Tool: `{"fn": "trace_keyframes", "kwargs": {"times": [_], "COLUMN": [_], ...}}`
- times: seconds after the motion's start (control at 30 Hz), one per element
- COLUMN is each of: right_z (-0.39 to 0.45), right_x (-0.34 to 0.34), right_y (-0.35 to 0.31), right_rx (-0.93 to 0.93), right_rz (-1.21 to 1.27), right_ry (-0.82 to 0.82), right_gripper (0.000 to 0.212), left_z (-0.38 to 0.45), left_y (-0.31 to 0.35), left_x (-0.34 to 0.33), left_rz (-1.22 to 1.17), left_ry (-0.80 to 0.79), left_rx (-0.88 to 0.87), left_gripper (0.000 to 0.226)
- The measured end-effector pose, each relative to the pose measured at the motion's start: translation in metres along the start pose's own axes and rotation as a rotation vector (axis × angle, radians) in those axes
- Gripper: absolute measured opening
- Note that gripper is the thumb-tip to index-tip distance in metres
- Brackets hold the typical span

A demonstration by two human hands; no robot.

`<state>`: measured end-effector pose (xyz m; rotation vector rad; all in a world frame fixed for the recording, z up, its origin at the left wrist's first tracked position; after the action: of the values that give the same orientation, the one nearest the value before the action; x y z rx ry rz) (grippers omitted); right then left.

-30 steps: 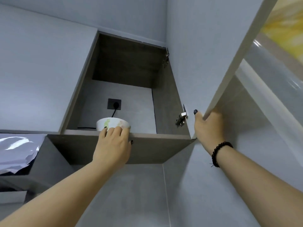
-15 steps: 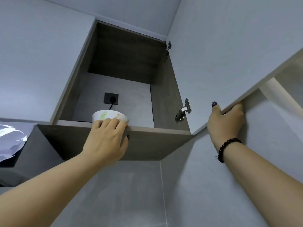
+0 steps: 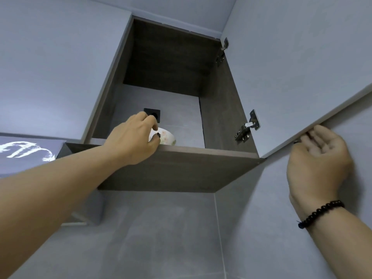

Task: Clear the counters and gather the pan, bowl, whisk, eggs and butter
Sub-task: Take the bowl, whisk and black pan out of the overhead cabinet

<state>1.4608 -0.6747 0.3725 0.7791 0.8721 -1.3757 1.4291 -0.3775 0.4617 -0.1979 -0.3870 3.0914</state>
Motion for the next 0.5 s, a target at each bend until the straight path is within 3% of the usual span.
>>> {"fn": "trace_keyframes", "kwargs": {"times": [0.1,0.23,0.37,0.5], "right_z": [-0.027,-0.061,-0.077,-0.085], "right_x": [-0.001,-0.037,-0.106,-0.168], "right_y": [-0.016,-0.028,-0.012,0.013], "right_rx": [0.064,0.103,0.097,0.053], "right_rz": [0.082,0.151,-0.084,-0.359], "right_ry": [-0.041,-0.192,-0.445,-0.688], "right_gripper": [0.039,0.037,0.023,0.005], "left_z": [0.007,0.014,0.021,0.028], "left_y": [-0.004,-0.016,-0.026,-0.039], "left_x": [0.0,-0.006,-0.007,-0.007], "left_rz": [-0.049,-0.158,-0.242,-0.351], "left_ry": [-0.02,-0.049,-0.046,-0.023], "left_rx": [0.005,0.147,0.354,0.526], "left_gripper": [0.028,0.031,0.04,0.032]}}
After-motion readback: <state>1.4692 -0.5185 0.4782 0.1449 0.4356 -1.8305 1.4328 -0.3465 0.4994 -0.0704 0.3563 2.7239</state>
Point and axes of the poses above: each hand's wrist, its own z-axis towards the middle knuckle, its own x-axis out of the back of the hand, y = z × x, the point moved 2 cm from there along z, towards the middle knuckle, and after that the axes turned 9 degrees about y, right-handed, at the moved point
